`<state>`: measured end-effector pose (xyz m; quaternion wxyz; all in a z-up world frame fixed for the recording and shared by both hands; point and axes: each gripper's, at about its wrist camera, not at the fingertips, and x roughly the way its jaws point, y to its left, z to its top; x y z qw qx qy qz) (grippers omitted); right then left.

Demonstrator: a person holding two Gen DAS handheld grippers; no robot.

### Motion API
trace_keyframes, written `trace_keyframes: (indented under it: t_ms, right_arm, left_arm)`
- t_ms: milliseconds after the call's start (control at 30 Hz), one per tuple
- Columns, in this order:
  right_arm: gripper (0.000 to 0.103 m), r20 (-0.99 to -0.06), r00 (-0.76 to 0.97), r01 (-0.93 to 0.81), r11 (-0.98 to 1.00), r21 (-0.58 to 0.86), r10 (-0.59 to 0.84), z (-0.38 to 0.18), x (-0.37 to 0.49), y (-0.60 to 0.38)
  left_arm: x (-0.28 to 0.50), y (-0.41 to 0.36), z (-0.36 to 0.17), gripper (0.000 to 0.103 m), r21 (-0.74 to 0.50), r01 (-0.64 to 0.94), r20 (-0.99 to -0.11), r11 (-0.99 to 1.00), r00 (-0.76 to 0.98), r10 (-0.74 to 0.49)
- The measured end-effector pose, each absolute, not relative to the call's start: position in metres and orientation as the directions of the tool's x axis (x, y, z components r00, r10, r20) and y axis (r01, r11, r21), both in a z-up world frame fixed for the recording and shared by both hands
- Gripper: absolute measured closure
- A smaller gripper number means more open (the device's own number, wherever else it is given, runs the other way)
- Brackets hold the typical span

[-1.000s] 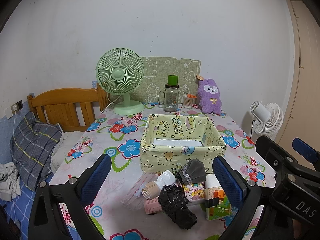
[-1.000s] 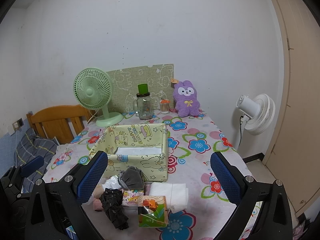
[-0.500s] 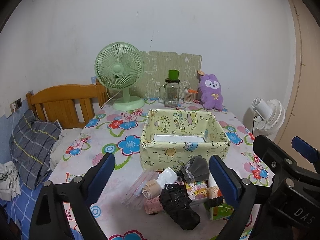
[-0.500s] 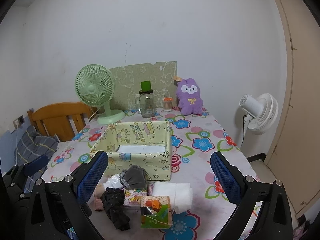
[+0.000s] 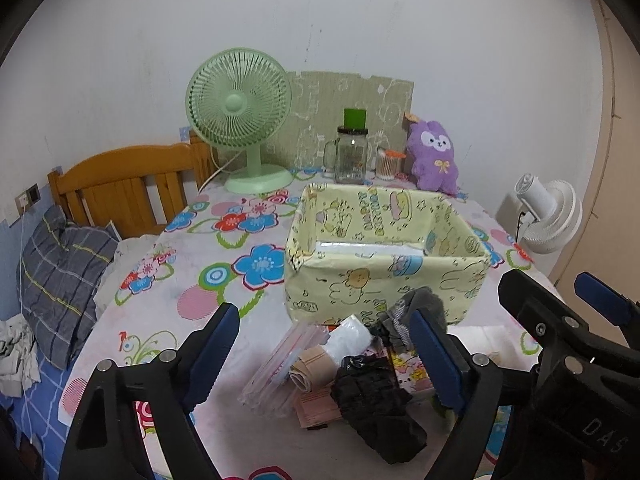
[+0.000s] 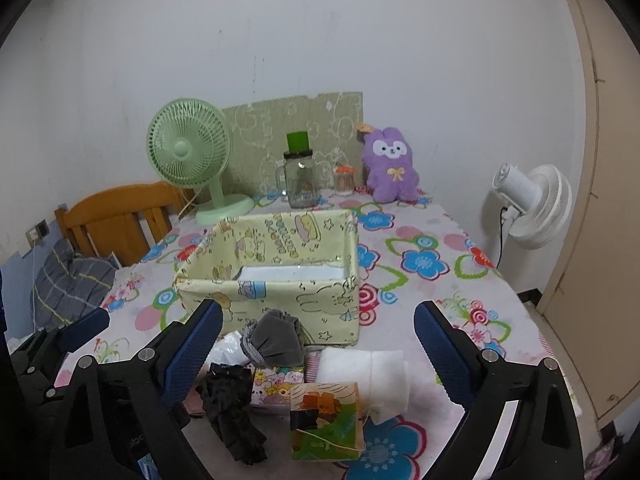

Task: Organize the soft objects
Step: 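Grasp the clear striped plastic pack with the left gripper while the right gripper grasps the grey cloth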

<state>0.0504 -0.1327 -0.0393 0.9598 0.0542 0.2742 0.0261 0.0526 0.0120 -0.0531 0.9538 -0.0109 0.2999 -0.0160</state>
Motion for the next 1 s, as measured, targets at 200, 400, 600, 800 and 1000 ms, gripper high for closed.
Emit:
trace_keyframes:
  t_ms: [200, 400, 600, 800, 1000]
  right_arm:
    - [0.009, -0.567, 0.819, -0.026, 0.993, 0.114, 0.087, -0.056, 0.067, -0.124]
    - [0.01, -0.609, 0.786, -0.039, 0.992, 0.119, 0.104, -0.073, 0.083, -0.114]
    - [0.011, -0.642, 0.758, -0.052, 0.992, 0.118, 0.116, -0.085, 0.097, -0.103]
    - [0.011, -0.671, 0.731, -0.066, 0.991, 0.114, 0.126, -0.096, 0.11, -0.094]
    - [0.012, -0.699, 0.703, -0.078, 0.991, 0.111, 0.134, -0.105, 0.122, -0.083]
  left_arm:
    - [0.067, 0.019, -0.07, 0.019, -0.037, 0.017, -0.616, 0.999, 0.787, -0.036]
    - [0.079, 0.026, -0.086, 0.022, -0.034, 0.001, -0.653, 0.999, 0.757, -0.023]
    - [0.092, 0.033, -0.098, 0.025, -0.038, -0.011, -0.687, 0.999, 0.726, -0.018]
    - [0.103, 0.042, -0.11, 0.032, -0.048, -0.025, -0.715, 0.999, 0.699, -0.017]
    - [0.114, 0.049, -0.122, 0.043, -0.066, -0.032, -0.744, 0.997, 0.667, -0.028]
